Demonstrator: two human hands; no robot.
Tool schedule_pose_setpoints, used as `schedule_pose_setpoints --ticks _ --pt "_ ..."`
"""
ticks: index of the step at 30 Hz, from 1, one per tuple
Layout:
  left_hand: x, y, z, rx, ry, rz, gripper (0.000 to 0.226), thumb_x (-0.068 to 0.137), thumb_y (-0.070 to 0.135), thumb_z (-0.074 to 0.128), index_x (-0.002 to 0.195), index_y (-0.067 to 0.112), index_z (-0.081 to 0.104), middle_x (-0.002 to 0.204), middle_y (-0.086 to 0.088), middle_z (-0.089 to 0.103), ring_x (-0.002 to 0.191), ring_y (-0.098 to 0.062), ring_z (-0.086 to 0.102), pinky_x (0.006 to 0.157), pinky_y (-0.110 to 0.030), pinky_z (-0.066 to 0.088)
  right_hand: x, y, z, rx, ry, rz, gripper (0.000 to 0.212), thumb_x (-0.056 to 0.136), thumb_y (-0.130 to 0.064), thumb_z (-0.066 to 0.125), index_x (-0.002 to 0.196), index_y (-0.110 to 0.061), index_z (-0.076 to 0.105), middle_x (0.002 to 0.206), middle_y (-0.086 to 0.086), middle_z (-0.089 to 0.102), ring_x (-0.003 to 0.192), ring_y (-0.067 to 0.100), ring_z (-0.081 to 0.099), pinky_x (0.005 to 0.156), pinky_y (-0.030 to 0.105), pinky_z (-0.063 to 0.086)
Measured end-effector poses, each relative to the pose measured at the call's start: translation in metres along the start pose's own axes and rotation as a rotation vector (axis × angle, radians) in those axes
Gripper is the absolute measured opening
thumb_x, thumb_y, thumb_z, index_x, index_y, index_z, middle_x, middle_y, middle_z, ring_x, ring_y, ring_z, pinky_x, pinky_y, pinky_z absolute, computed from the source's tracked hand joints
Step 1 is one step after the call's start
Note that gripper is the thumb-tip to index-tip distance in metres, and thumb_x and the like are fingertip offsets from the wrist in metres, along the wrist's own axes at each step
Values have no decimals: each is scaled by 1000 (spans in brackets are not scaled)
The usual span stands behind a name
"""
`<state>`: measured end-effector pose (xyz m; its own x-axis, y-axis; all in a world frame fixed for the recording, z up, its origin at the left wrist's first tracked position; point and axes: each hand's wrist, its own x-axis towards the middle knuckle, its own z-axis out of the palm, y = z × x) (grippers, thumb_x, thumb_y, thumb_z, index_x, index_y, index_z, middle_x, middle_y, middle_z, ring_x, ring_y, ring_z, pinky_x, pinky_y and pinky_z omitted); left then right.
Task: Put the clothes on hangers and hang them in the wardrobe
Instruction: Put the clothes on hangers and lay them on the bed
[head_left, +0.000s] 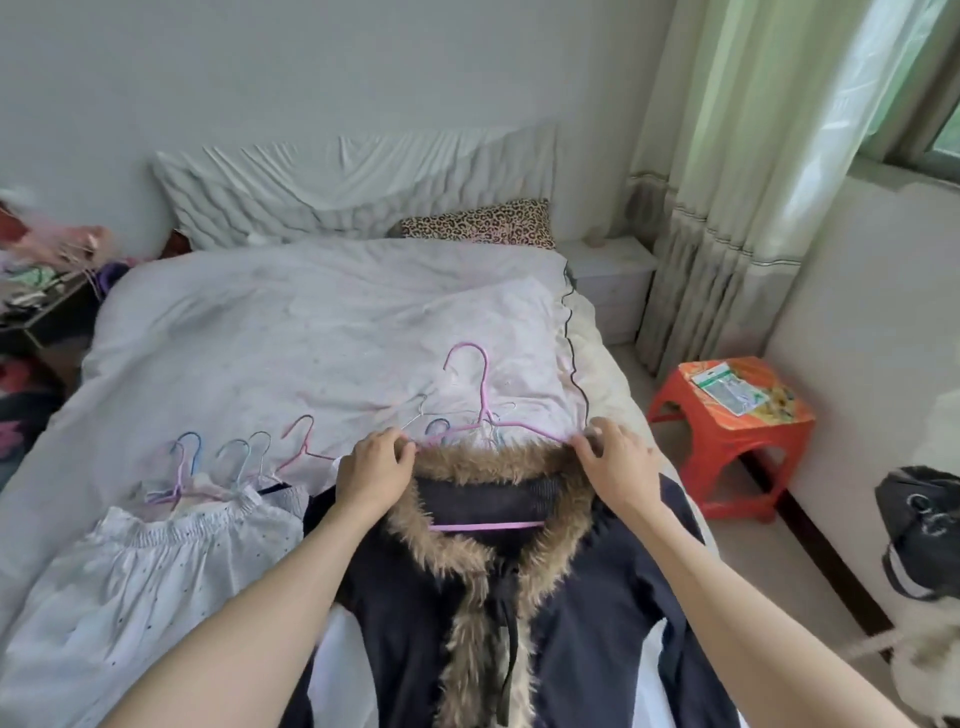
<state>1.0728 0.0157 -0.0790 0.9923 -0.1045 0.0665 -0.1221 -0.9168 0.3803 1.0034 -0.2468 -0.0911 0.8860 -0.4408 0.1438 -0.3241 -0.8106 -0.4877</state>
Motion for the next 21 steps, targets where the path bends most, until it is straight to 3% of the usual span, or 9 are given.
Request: schedule_pose_setpoints --ticks 3,7,10,12,13,15,18,21 --pt "-4 -13 40 28 -83 91 41 95 35 39 131 19 48 134 -5 50 123 -23 44 97 -34 37 -1 9 32 10 -5 82 50 94 -37 42 140 -18 35 133 9 51 122 31 45 103 45 29" --pt "-62 -21 90 99 -364 197 77 79 65 5 147 31 16 156 1 10 143 -16 9 115 -38 10 -52 19 68 -40 -104 -35 56 87 -45 28 131 -17 51 131 3 55 121 24 51 99 51 38" --pt "-90 -19 111 203 -559 216 64 93 58 24 146 38 -4 155 2 -17 143 -19 -12 115 -42 -2 -90 30 94 -135 -344 -130 51 83 -47 35 116 -21 64 124 2 61 111 22 61 85 49 49" --pt "-84 -21 111 247 -615 227 64 95 52 30 146 38 -6 155 1 -19 143 -21 -13 116 -44 -1 -100 32 100 -214 -469 -156 50 88 -45 36 129 -22 54 142 4 44 126 26 48 97 49 41" --pt "-78 -21 106 252 -638 238 64 95 51 31 147 37 -4 155 1 -17 143 -21 -11 116 -44 0 -102 34 101 -223 -479 -177 51 93 -43 35 141 -24 39 152 3 26 138 26 31 108 48 28" --pt "-68 -21 95 244 -659 260 61 96 50 31 148 36 2 156 1 -11 144 -21 -5 116 -45 2 -102 34 96 -188 -499 -131 56 98 -44 31 148 -28 14 157 -2 3 144 19 5 115 43 7" --pt "-78 -23 83 221 -583 297 59 97 48 31 148 34 4 157 1 -6 144 -20 -4 116 -43 3 -115 27 75 -165 -389 -109 56 98 -44 30 148 -29 10 157 -3 4 145 18 2 115 41 3" --pt "-111 -31 75 127 -524 333 57 98 43 31 148 35 2 156 4 -9 143 -17 -8 115 -39 0 -146 24 49 -127 -299 -77 58 94 -48 28 147 -27 19 156 -2 12 144 21 9 115 41 4"
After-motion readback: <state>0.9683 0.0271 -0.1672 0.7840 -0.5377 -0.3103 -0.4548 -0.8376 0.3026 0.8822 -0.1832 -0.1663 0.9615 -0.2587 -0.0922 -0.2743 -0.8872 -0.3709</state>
